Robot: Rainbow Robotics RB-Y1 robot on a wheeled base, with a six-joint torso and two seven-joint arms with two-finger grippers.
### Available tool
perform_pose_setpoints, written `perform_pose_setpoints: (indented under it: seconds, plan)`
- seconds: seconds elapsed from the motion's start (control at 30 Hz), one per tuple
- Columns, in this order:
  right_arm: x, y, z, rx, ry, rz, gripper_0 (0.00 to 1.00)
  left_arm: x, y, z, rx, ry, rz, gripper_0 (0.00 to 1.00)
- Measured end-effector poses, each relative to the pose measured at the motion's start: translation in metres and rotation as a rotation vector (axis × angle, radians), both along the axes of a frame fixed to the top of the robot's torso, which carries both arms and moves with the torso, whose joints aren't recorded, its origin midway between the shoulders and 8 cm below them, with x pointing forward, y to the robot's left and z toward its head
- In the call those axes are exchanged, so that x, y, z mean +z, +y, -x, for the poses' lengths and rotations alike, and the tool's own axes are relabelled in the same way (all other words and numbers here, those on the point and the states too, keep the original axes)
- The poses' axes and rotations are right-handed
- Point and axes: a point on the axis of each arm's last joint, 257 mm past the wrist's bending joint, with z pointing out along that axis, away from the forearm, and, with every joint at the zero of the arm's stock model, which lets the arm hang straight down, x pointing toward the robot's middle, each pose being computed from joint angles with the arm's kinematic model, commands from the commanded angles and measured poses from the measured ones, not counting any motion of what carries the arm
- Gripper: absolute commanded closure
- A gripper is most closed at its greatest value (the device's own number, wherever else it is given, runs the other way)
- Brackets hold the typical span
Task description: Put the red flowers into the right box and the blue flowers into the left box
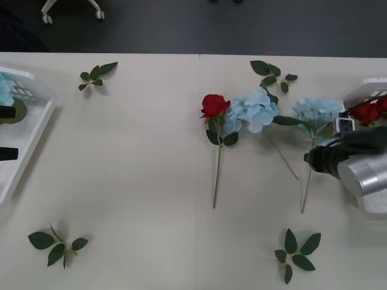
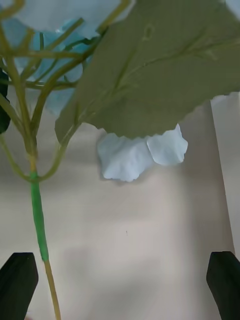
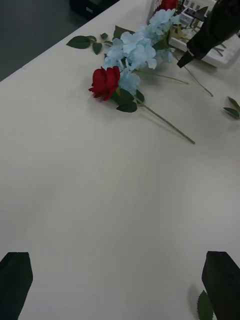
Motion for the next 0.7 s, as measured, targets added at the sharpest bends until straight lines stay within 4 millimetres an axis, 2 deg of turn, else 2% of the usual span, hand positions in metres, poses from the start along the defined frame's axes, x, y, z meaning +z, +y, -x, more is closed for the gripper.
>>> perform_pose_setpoints:
  seconds: [0.27, 0.33, 0.37, 0.4, 0.43, 0.7]
  plan:
    - [-0.020, 0.008, 0.002, 0.044, 0.024, 0.011, 0.00, 0.000, 0.000, 0.000, 0.000, 0.000, 0.000, 0.00]
    - [-0.021, 0.012, 0.002, 0.045, 0.024, 0.002, 0.40, 0.000, 0.000, 0.000, 0.000, 0.000, 0.000, 0.00]
    - [-0.022, 0.013, 0.002, 0.045, 0.024, 0.000, 0.54, 0.000, 0.000, 0.000, 0.000, 0.000, 0.000, 0.00]
    - [-0.022, 0.014, 0.002, 0.046, 0.024, -0.003, 0.90, 0.000, 0.000, 0.000, 0.000, 0.000, 0.000, 0.00]
    - [-0.022, 0.015, 0.002, 0.046, 0.024, -0.003, 1.00, 0.000, 0.000, 0.000, 0.000, 0.000, 0.000, 0.00]
    - [-0.022, 0.014, 0.001, 0.045, 0.023, 0.001, 1.00, 0.000, 0.000, 0.000, 0.000, 0.000, 0.000, 0.00]
